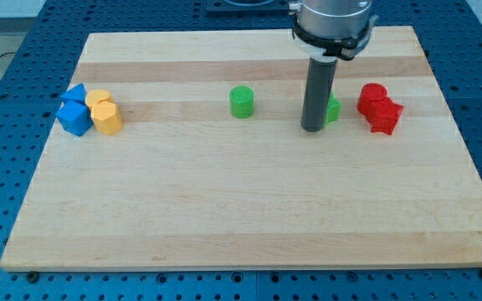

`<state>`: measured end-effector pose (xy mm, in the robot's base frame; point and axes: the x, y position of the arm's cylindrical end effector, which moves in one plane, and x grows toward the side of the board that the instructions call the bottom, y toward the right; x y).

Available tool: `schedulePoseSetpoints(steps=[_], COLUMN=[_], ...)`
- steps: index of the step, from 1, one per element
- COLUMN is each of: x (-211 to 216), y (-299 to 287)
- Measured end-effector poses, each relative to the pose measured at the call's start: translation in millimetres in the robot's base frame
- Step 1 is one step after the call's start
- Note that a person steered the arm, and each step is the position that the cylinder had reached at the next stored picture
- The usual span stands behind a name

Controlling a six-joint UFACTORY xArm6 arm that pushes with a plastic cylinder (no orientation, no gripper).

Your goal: Push the green circle into the green star

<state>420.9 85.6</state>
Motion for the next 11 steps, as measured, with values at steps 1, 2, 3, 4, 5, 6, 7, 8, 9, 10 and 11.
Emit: schedulePoseSetpoints(steps=[1,2,3,4,5,6,7,8,9,10,11], x=[15.4,12.9,2.2,-23.7,-40.7,-40.7,-41.9,-46.8,-81.4,-93.0,-80.4], y=[-56.5,-124.9,-160.6,-156.5,-107.3,-42.2,-19.0,-39.4,-41.9,-21.9,2.3])
